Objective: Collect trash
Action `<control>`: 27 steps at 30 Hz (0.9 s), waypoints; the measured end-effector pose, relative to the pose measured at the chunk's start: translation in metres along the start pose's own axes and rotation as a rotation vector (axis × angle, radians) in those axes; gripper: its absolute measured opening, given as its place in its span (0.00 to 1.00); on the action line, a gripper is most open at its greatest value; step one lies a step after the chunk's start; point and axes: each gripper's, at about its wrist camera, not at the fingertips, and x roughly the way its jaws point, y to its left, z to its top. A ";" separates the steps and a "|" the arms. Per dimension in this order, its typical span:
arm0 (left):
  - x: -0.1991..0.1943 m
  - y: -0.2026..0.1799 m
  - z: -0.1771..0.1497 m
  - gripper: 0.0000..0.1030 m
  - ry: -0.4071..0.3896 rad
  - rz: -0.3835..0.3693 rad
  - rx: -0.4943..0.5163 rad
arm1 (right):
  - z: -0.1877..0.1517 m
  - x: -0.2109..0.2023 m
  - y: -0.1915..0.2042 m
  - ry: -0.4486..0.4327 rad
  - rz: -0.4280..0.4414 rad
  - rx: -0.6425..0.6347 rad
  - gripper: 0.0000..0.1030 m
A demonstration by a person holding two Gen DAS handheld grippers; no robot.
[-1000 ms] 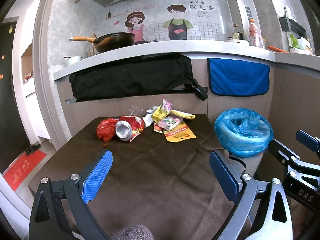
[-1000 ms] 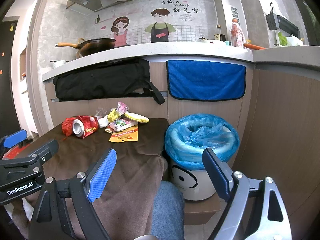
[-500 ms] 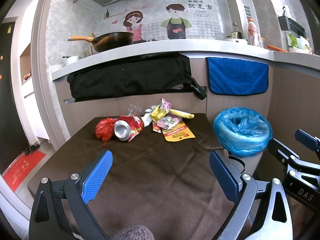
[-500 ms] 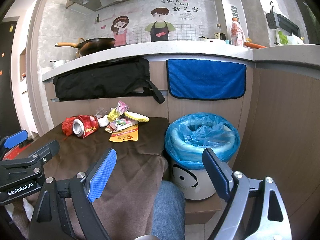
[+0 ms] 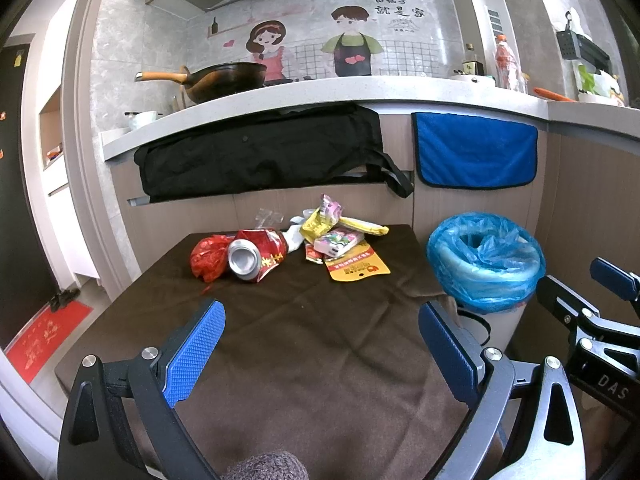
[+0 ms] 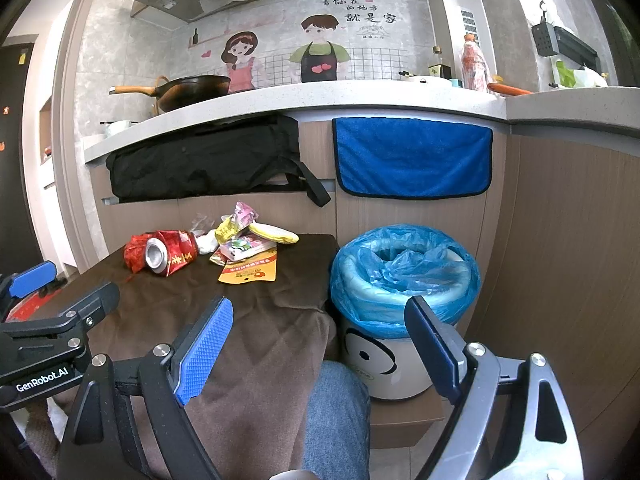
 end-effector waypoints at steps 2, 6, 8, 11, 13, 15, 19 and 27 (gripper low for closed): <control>0.002 -0.002 -0.005 0.94 0.001 0.000 0.000 | 0.000 0.000 0.000 -0.001 0.000 0.000 0.83; 0.002 -0.002 -0.004 0.94 0.001 -0.001 0.000 | 0.000 0.000 -0.001 -0.001 0.000 -0.002 0.83; 0.002 -0.002 -0.004 0.94 0.003 -0.002 0.000 | 0.000 0.000 -0.001 0.001 0.003 0.001 0.83; 0.002 -0.002 -0.004 0.94 0.003 -0.002 0.000 | 0.000 0.001 -0.001 0.002 0.000 0.002 0.83; 0.002 -0.002 -0.004 0.94 0.003 -0.002 0.000 | -0.001 0.001 -0.001 0.002 -0.001 0.002 0.83; 0.002 -0.002 -0.004 0.94 0.004 -0.001 0.000 | -0.001 0.001 -0.001 0.001 -0.001 0.002 0.83; 0.003 -0.002 -0.005 0.94 0.004 -0.002 0.000 | 0.000 0.001 -0.001 0.001 -0.003 -0.001 0.83; 0.003 -0.001 -0.004 0.94 0.005 -0.003 0.000 | -0.001 0.002 -0.002 0.002 -0.003 0.000 0.83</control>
